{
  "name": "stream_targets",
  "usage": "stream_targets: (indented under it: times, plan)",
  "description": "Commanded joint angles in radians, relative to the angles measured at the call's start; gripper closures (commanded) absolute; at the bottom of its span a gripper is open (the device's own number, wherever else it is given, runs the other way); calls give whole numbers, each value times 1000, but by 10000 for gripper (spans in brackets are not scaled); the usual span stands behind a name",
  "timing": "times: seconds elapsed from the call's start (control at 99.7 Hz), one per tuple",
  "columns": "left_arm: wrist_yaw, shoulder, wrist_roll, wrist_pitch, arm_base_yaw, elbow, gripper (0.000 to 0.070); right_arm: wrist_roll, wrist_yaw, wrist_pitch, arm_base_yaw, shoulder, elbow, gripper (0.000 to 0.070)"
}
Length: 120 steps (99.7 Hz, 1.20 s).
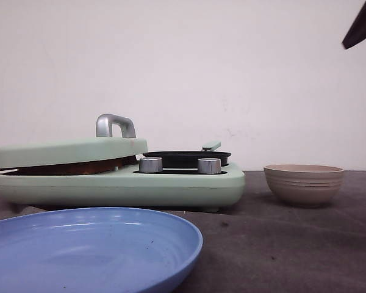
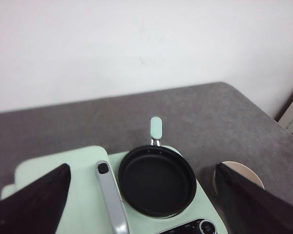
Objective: Make breakfast with bread and shrimp
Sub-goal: 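Release the lid handle and move the right gripper to the shrimp bowl, then lower the right gripper onto the cream bowl rim and grasp it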
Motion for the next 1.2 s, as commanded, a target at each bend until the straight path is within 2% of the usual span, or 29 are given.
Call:
stream_targets:
  times: [0.0,0.17,0.371,0.602,0.732,0.972,1.193]
  plan:
    - [-6,-35,35,13,-2,-26,190,9,0,3,-2,65,53,300]
    - [-32,-196,41,85,14,-178,191,-47,-1,-30,-60,254,185,300]
    - [-36,-364,31,123,35,-344,191,-180,-2,-80,-177,495,366,300]
    - [-47,-494,-32,123,37,-480,191,-267,-18,-115,-311,767,547,300]
    - [-47,-534,-62,119,37,-525,191,-272,-35,-118,-365,901,610,300]
    - [-47,-552,-61,99,37,-534,191,-262,-88,-94,-429,1096,634,300]
    - [-47,-552,-62,100,37,-534,191,-253,-130,-72,-451,1174,634,301]
